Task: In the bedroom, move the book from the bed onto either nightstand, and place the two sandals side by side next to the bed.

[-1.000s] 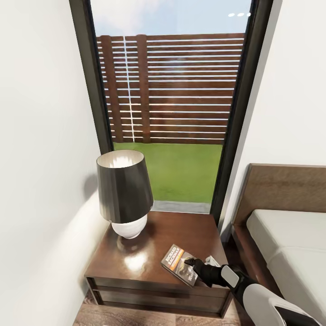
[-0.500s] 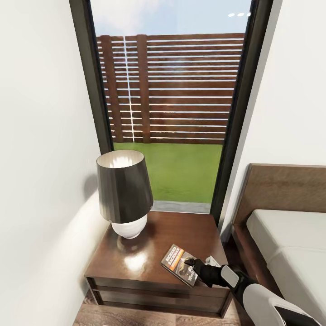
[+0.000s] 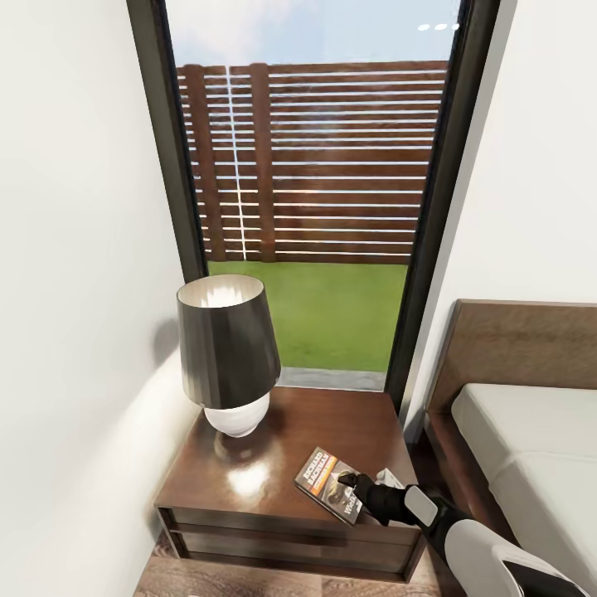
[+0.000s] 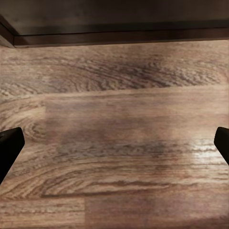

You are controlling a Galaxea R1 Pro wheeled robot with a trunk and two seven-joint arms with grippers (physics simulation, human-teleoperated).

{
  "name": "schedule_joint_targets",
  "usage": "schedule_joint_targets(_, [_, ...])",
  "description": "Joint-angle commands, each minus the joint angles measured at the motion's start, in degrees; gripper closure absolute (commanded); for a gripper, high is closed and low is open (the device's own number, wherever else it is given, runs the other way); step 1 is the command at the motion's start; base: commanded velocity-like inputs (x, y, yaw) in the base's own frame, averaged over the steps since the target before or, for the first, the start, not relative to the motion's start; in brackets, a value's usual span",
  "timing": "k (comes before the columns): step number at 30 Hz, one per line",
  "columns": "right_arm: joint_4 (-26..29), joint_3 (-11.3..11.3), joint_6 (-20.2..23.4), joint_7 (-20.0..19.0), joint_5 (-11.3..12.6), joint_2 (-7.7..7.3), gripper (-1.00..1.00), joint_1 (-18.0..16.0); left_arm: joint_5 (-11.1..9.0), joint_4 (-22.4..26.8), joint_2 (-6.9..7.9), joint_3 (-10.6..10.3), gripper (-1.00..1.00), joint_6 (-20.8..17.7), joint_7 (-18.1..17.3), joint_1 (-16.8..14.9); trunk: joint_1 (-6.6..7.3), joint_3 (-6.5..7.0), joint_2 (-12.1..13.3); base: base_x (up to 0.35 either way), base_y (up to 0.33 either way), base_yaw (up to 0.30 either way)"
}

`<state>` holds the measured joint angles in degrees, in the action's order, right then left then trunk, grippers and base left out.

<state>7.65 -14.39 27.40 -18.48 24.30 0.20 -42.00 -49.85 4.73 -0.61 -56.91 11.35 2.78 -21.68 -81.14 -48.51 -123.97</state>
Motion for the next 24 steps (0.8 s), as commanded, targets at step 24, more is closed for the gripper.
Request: schedule_joint_targets(24, [0.1, -0.5, 0.4, 0.0, -0.2, -0.04, -1.00, 0.0, -0.2, 0.0, 0.00, -0.5, -1.00, 0.1, 0.3, 0.0, 0.01, -0.05, 0.0, 0.000, 0.000, 0.000])
